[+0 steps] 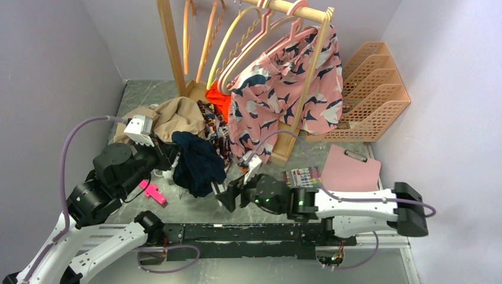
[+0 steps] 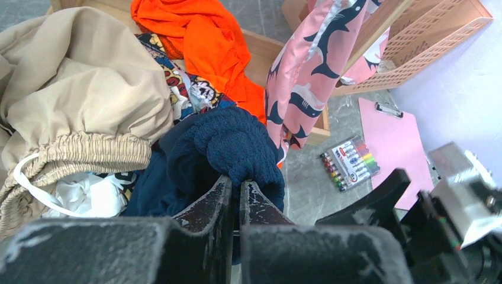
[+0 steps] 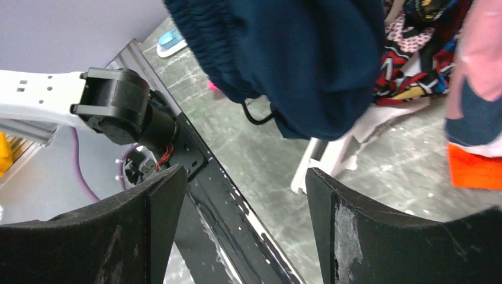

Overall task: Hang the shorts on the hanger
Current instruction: Adjust the shorts at the center of the board.

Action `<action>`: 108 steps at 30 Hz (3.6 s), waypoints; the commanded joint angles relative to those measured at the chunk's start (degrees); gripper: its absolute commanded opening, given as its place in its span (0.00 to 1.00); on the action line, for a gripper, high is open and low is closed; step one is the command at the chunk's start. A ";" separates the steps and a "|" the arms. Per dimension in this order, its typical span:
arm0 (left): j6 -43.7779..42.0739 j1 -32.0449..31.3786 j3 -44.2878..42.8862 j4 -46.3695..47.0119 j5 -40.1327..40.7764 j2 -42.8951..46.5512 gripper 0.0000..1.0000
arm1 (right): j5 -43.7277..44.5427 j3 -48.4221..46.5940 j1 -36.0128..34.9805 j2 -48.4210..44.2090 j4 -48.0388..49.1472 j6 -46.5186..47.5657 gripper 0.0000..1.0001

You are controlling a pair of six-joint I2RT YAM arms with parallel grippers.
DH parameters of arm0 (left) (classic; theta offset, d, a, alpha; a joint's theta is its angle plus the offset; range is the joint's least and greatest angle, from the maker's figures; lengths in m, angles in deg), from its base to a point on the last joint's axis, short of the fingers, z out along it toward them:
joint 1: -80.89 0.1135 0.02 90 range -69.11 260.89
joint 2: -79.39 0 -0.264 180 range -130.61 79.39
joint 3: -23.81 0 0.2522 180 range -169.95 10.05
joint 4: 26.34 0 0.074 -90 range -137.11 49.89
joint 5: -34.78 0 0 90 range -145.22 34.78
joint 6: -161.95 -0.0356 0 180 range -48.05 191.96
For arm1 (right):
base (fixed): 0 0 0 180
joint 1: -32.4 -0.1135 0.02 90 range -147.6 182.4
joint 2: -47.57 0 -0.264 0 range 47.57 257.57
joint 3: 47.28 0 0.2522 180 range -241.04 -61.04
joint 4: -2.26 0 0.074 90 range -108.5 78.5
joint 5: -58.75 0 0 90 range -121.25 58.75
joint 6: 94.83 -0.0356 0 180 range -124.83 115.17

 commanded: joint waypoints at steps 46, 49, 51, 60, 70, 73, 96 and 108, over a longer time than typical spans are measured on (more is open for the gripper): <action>-3.85 -0.29 -10.00 10.69 -22.27 -2.43 0.07 | 16.59 -35.93 -3.02 0.92 -29.56 22.18 0.00; -3.81 -0.29 -10.15 13.85 -26.06 -3.52 0.07 | 18.44 -38.58 -3.01 -0.33 -32.72 24.46 0.00; -3.22 -0.26 -7.72 15.17 -28.73 -3.85 0.07 | 21.09 -36.27 -3.01 -1.97 -32.52 24.13 0.00; -1.57 -0.31 12.06 16.86 -29.16 -3.27 0.11 | 23.94 -17.01 -2.71 -5.68 -31.87 14.49 0.00; -3.41 -0.30 17.54 13.45 -23.13 -7.07 0.62 | 17.51 -9.33 2.00 -6.90 -28.06 10.45 0.00; -6.07 -0.27 16.98 13.30 -24.71 -6.37 0.88 | 17.01 -9.22 2.25 -6.92 -28.49 10.92 0.00; -19.28 -11.41 13.62 15.62 -16.32 -20.87 1.00 | -5.49 -5.84 23.90 -4.72 -24.77 9.55 0.00; -20.26 -19.14 10.86 15.88 5.14 -30.60 0.96 | -7.79 -6.38 24.49 -6.06 -25.83 8.94 0.00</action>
